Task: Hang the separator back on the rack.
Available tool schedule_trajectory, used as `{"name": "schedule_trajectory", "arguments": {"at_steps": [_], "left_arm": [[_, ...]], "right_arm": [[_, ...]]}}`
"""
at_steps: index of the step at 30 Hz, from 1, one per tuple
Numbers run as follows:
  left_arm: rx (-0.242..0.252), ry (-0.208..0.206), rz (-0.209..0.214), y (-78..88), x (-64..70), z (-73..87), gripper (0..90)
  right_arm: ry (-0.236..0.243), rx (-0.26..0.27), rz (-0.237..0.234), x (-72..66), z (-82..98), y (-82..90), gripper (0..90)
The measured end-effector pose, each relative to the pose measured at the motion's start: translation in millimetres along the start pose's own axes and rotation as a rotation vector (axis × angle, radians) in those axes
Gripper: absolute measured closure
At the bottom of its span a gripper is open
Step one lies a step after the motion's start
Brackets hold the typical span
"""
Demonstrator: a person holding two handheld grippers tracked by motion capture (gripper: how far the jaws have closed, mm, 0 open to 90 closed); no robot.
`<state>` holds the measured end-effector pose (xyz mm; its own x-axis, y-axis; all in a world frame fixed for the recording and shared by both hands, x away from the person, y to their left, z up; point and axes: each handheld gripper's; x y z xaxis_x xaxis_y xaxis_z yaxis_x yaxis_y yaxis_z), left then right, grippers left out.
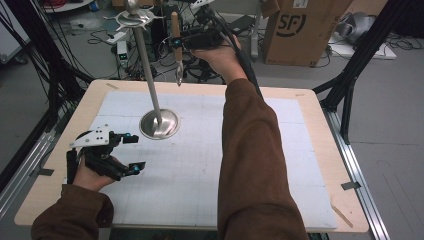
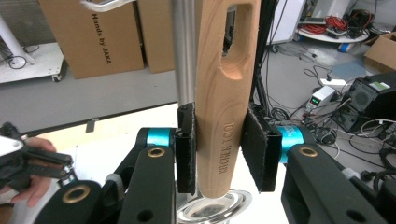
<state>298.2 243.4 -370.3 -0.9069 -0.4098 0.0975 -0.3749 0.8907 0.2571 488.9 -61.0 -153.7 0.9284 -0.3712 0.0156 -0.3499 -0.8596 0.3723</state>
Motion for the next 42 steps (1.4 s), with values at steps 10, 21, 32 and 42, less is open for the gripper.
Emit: {"name": "schedule_trajectory", "arguments": {"at_steps": [10,21,32,42], "left_arm": [[-0.009,-0.004,0.007,-0.6,2.0,-0.2,6.1],[-0.012,-0.006,0.010,-0.7,2.1,0.2,6.1],[-0.012,0.001,0.007,-0.5,1.7,1.1,6.1],[-0.014,0.001,0.008,0.1,1.0,1.3,6.1]], "right_arm": [[-0.014,0.000,0.010,5.4,-7.7,-14.3,67.6],[-0.016,-0.001,0.003,4.6,-7.4,-18.4,67.6],[-0.026,0.009,0.007,9.9,-5.8,-17.0,67.6],[-0.007,0.006,-0.028,5.0,-6.4,-25.5,67.6]]}}
Point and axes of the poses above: each handheld gripper's, and its own axes: y roughly backward along the jaws, z roughly out of its underside, x roughly to its right, and after that the axes turned 3 degrees about x, right-handed
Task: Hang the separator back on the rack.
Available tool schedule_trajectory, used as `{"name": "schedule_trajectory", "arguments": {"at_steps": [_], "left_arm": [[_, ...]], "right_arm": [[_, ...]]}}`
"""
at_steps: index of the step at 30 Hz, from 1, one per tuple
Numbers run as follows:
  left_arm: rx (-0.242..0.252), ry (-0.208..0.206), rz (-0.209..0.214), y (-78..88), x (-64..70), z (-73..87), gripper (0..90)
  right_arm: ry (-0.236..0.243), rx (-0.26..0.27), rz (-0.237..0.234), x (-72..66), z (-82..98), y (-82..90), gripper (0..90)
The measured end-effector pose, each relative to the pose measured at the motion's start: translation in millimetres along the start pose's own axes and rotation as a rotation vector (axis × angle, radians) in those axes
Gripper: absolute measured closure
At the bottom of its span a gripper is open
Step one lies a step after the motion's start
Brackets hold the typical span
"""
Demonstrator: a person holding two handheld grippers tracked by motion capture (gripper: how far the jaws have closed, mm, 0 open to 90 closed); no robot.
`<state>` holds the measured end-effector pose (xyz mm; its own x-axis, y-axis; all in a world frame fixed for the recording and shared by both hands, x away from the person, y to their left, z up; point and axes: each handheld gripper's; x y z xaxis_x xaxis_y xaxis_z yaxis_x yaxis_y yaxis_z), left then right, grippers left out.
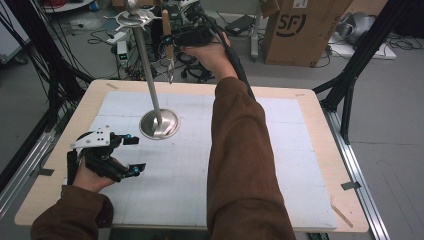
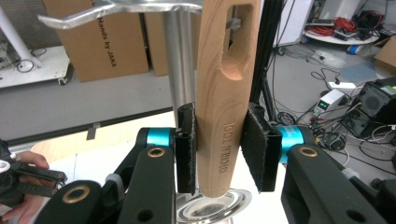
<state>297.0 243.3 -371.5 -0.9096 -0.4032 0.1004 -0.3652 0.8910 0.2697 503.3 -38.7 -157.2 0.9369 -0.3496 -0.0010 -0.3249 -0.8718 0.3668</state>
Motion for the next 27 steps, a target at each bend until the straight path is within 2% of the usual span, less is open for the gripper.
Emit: {"name": "schedule_trajectory", "arguments": {"at_steps": [10,19,23,27], "left_arm": [[0.002,-0.005,0.001,0.2,0.5,-0.2,6.1],[0.004,0.000,0.003,-0.1,0.0,0.3,6.1],[0.008,0.003,0.002,0.6,-0.8,0.7,6.1],[-0.001,0.002,0.004,0.0,-0.9,1.0,6.1]], "right_arm": [[0.016,-0.023,-0.016,-8.3,-0.6,-8.8,67.6],[0.015,-0.030,-0.021,-8.8,0.6,-12.7,66.4],[-0.004,-0.016,-0.003,-8.5,0.6,-10.5,57.4],[-0.003,-0.033,0.001,-10.9,0.1,-6.0,54.1]]}}
Point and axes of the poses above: each handheld gripper's, and its own axes: y roughly backward along the jaws, z roughly out of its underside, x roughly to its right, and after that the axes turned 3 degrees about x, right-handed
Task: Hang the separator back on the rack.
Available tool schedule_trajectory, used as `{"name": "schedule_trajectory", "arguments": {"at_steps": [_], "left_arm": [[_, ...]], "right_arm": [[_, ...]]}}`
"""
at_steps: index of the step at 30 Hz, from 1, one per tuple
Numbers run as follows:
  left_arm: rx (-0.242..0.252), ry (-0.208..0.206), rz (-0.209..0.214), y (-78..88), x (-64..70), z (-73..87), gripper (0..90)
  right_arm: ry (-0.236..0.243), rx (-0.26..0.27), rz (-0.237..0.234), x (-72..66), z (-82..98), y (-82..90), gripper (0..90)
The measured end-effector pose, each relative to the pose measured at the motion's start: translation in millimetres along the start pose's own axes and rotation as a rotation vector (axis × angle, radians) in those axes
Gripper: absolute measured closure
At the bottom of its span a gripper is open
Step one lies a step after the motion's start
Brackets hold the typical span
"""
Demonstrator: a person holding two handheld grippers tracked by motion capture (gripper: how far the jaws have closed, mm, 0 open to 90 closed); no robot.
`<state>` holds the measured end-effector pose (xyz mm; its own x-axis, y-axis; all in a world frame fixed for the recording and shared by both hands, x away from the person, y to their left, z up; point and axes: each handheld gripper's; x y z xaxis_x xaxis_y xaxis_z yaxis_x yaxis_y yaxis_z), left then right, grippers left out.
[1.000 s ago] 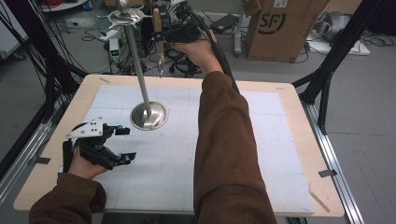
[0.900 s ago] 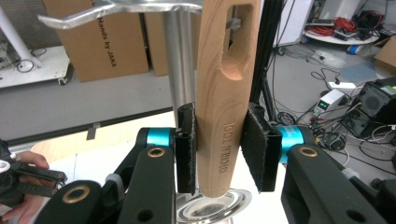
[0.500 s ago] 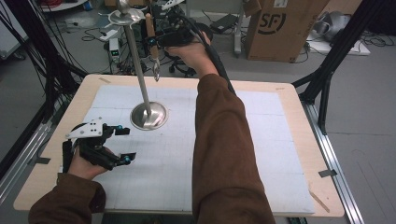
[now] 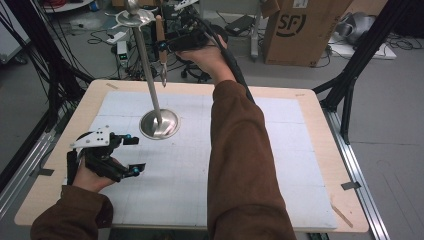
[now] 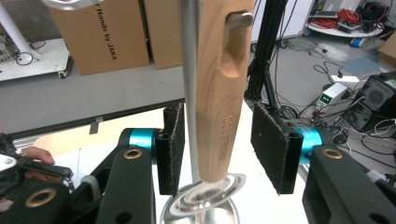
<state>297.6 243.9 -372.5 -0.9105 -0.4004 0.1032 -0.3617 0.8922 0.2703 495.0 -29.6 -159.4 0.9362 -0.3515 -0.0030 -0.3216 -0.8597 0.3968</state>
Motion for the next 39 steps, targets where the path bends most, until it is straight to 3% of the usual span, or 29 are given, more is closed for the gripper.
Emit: {"name": "schedule_trajectory", "arguments": {"at_steps": [15,20,27,39], "left_arm": [[0.003,0.007,0.003,0.6,0.4,0.6,6.1],[0.009,0.010,0.003,1.4,1.0,0.2,6.1],[0.006,0.009,0.002,0.9,2.5,0.1,6.1],[0.014,0.014,0.003,0.6,2.4,0.5,6.1]], "right_arm": [[0.056,-0.021,0.012,-26.1,0.1,32.9,44.5],[0.068,0.003,0.028,-34.8,3.6,48.5,42.6],[0.070,0.020,0.014,-45.1,12.7,66.5,39.7],[0.047,0.029,0.037,-44.1,39.5,92.5,37.1]]}}
Point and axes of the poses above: each handheld gripper's, and its own axes: y roughly backward along the jaws, z roughly out of its underside, x roughly to its right, and after that the axes turned 3 degrees about x, right-handed
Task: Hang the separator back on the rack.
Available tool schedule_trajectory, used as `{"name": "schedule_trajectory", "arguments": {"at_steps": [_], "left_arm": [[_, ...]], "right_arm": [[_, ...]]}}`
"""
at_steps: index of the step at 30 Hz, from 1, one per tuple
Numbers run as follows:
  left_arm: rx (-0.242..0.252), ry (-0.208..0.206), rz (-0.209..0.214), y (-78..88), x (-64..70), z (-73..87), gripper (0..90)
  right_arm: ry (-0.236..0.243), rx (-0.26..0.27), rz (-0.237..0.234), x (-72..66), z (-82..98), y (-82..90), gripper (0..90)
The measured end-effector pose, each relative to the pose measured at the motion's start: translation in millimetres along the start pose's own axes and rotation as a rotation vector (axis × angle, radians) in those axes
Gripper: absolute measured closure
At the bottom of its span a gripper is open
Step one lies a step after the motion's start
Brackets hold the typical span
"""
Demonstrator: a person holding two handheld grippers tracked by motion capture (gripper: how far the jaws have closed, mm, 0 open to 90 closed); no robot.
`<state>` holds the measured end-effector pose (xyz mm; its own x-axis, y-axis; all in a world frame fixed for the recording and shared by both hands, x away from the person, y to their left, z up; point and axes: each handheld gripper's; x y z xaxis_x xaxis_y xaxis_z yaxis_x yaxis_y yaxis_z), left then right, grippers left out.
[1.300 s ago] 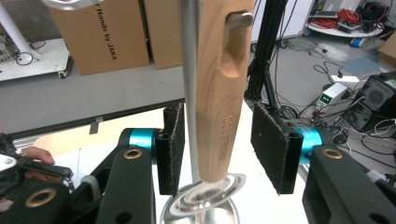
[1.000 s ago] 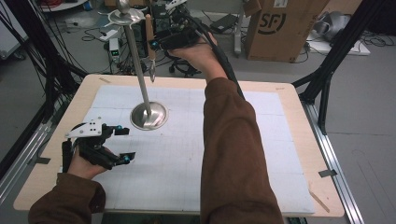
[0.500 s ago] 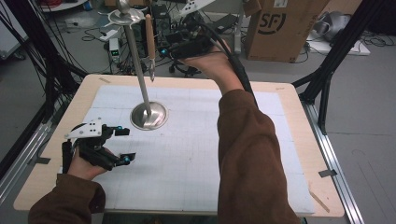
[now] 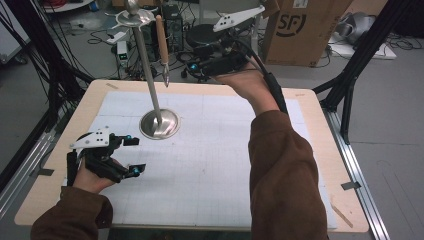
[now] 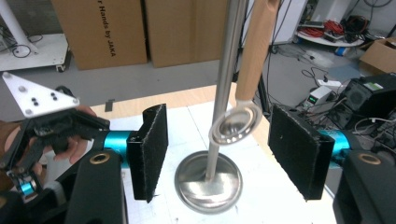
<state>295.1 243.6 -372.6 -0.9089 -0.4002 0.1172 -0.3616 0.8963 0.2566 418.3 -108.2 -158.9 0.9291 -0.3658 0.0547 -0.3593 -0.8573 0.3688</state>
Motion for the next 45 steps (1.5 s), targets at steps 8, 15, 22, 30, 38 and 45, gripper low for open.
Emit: {"name": "schedule_trajectory", "arguments": {"at_steps": [8,15,22,30,38,45], "left_arm": [[-0.007,-0.002,-0.005,0.2,0.4,-0.1,6.1],[-0.011,0.000,-0.009,0.4,-0.4,0.4,6.1],[-0.015,-0.005,-0.013,0.3,-0.3,0.5,6.1],[-0.022,-0.004,-0.015,0.1,-0.6,1.0,6.1],[-0.025,-0.003,-0.021,0.1,-0.7,1.1,6.1],[-0.016,-0.005,-0.015,0.2,-0.5,0.9,6.1]], "right_arm": [[-0.032,0.022,0.007,-0.5,25.3,16.2,34.3],[-0.037,0.028,0.008,-10.2,48.9,26.9,30.9],[-0.047,0.040,0.012,-20.7,73.5,38.3,29.4],[-0.056,0.014,0.027,-27.4,95.5,45.5,25.8],[-0.076,0.036,0.054,-29.8,117.1,55.7,25.5],[-0.106,0.035,0.064,-33.2,142.8,62.2,25.2]]}}
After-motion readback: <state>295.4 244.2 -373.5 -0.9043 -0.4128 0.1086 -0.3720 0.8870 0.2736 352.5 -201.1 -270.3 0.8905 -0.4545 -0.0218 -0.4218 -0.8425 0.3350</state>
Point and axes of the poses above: each handheld gripper's, and its own axes: y roughly backward along the jaws, z roughly out of its underside, x roughly to its right, and after that the axes turned 3 degrees about x, right-handed
